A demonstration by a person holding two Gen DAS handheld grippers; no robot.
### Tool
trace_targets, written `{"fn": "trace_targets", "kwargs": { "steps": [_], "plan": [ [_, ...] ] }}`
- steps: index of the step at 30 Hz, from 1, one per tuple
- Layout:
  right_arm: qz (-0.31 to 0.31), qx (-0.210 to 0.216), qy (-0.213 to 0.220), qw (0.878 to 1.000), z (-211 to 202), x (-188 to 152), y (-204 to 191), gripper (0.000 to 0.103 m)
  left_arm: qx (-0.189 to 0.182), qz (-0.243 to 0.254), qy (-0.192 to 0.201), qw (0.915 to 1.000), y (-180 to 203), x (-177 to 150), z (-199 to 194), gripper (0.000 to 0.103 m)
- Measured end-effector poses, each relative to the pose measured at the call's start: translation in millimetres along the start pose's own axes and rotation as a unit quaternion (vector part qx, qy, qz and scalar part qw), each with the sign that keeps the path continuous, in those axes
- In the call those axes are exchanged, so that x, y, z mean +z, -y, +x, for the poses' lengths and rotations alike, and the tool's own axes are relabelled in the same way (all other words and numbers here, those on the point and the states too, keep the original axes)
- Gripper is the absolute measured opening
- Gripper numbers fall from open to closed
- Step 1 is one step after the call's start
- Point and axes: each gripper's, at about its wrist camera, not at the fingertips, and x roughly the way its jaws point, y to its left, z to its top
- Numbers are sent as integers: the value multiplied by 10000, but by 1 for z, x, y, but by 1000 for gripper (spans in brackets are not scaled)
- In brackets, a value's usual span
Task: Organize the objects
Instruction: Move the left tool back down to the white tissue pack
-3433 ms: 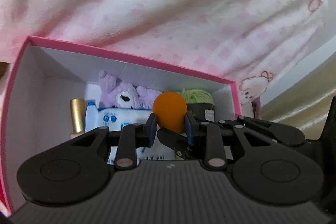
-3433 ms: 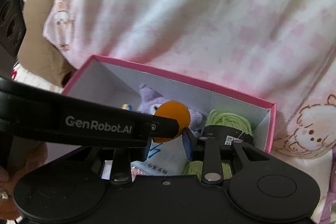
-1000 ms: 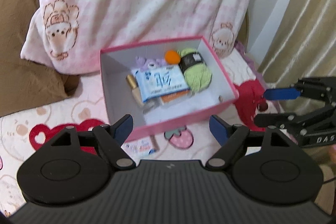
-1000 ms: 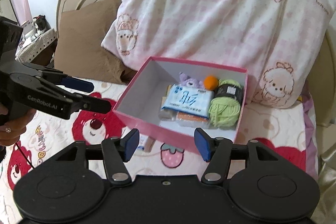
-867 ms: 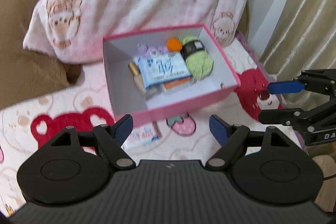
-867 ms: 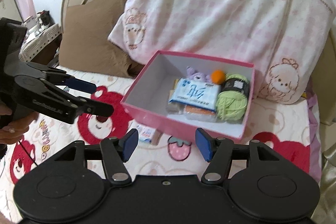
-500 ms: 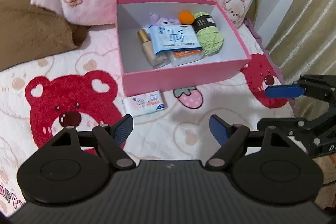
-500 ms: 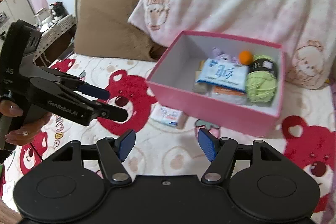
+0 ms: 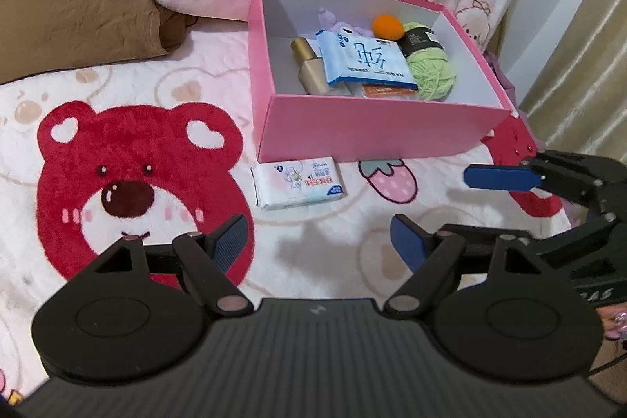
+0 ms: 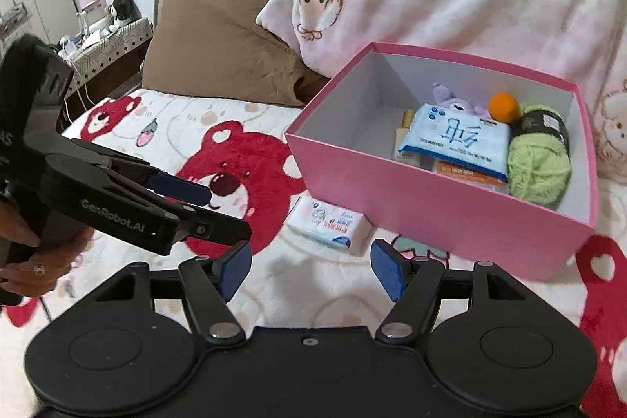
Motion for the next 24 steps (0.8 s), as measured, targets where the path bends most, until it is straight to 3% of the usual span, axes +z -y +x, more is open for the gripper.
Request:
{"fn": "trace_targets", "kwargs": {
  "steps": [5,14,18,21,24],
  "plan": [
    [-444,-99,218,9987,35,-12,-2,72,231,163,270,9992,-7,-5,22,79],
    [-423,-96,4,9991,106,-20,13,73,362,-95,252,9990,-30,-7,80,79],
    [-500,-93,-58,9987,119,-23,13,73,36,-395,256,9989,-40,-7,96,74],
    [-371,60,-149,9992,118,-26,16,73,-374,-678,155,9969,-43,-9,103,59],
    [-333,142,-170,9992,108,-31,17,74,-418,-654,127,9969,-35,-12,104,54]
  ]
}}
